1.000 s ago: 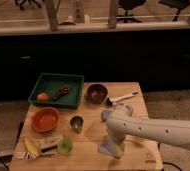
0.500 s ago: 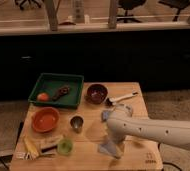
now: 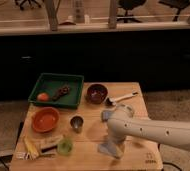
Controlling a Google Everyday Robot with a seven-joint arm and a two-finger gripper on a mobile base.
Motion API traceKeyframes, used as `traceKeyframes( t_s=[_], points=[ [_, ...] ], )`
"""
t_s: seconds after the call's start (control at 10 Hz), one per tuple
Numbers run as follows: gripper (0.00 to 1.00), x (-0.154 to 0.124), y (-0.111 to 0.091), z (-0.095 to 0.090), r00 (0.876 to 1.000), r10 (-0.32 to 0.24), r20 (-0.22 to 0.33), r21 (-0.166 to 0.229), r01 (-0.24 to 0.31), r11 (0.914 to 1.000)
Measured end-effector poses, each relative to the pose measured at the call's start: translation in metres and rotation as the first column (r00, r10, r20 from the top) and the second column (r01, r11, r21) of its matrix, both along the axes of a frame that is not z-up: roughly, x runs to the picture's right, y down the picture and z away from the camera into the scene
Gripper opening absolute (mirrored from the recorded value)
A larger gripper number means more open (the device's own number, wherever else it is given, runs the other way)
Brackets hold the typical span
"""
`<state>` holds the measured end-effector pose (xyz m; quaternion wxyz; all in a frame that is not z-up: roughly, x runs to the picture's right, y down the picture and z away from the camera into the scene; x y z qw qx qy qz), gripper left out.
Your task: Place towel in red bowl
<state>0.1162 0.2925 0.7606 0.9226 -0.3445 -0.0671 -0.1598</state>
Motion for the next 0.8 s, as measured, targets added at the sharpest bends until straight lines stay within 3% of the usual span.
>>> traceKeyframes(
  t_s=[0.8],
  points=[
    [0.77, 0.0009, 0.0043, 0.0030, 1.000, 0.022, 0.007, -0.006, -0.022, 0.9997]
  ],
)
